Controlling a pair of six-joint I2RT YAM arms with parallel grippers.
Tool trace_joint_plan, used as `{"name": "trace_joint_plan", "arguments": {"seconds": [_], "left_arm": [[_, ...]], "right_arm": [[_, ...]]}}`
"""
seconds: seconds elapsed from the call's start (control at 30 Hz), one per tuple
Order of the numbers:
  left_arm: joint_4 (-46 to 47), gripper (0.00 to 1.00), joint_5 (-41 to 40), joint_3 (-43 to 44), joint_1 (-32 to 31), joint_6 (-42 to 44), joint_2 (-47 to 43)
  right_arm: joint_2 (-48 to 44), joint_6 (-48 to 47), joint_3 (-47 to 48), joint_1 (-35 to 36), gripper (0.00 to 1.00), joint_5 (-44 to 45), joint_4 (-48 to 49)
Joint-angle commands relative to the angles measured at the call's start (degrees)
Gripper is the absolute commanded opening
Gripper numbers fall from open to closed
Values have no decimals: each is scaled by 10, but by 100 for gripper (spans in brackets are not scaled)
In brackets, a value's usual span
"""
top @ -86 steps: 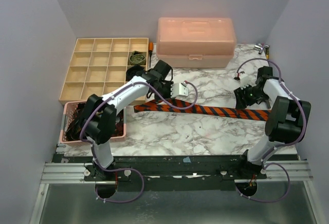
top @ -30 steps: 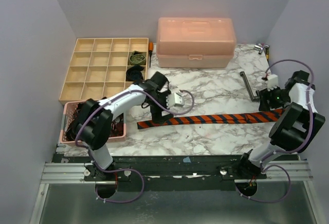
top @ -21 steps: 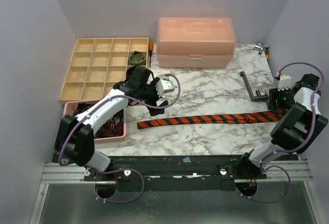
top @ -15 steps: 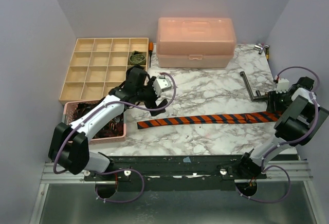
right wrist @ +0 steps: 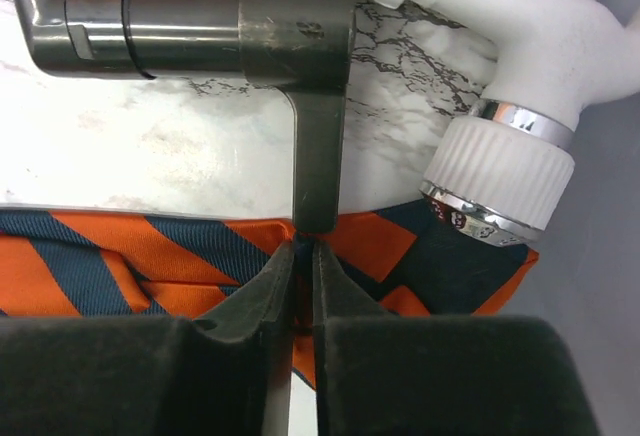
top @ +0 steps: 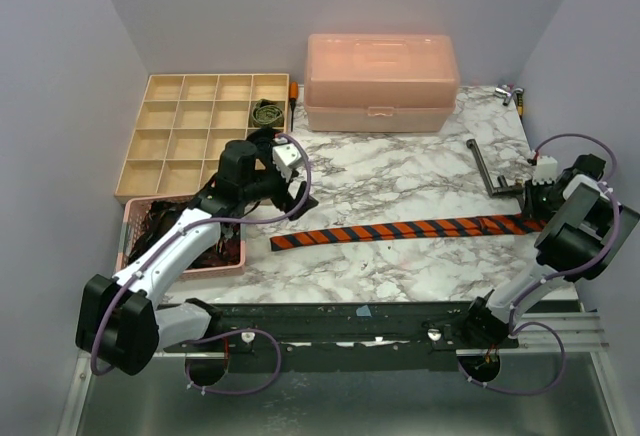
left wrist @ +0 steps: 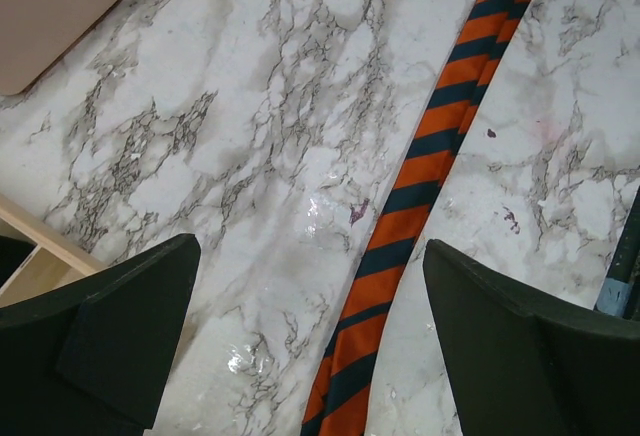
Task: Roll the ties
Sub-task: Flatten out the tie at the center of the board.
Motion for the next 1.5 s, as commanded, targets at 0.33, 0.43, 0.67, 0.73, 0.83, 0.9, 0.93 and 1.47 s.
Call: {"name": "trace_joint_plan", "arguments": {"seconds": [0.33,0.43,0.67,0.73,0.83,0.9,0.93,1.47], "left_arm": [[-85,98,101,57,57,27,22],[-98,98,112,58,60,33,18],[-113,99,103,71,64,14,30],[-112,99,108,73,68,7,34],[-73,98,122,47,73,-25,21],[-36,99,114,24,74,-47,5],[-25,98,121,14,74,-42,-3],[-153,98,184,33,75,49,-3]], "right_arm": [[-127,-54,44,3,1,-135,-234],[-151,-61,38,24,1,-162,-270],[-183,-7,15,152,1,-176,-277],[-182,23,-1,195,1,-167,-254],[-163,56,-23,246,1,-148,-220],[-144,69,-41,269,1,-128,-190],[-134,72,-49,275,1,-118,-176],[2,1,-88,190,1,43,-61]]}}
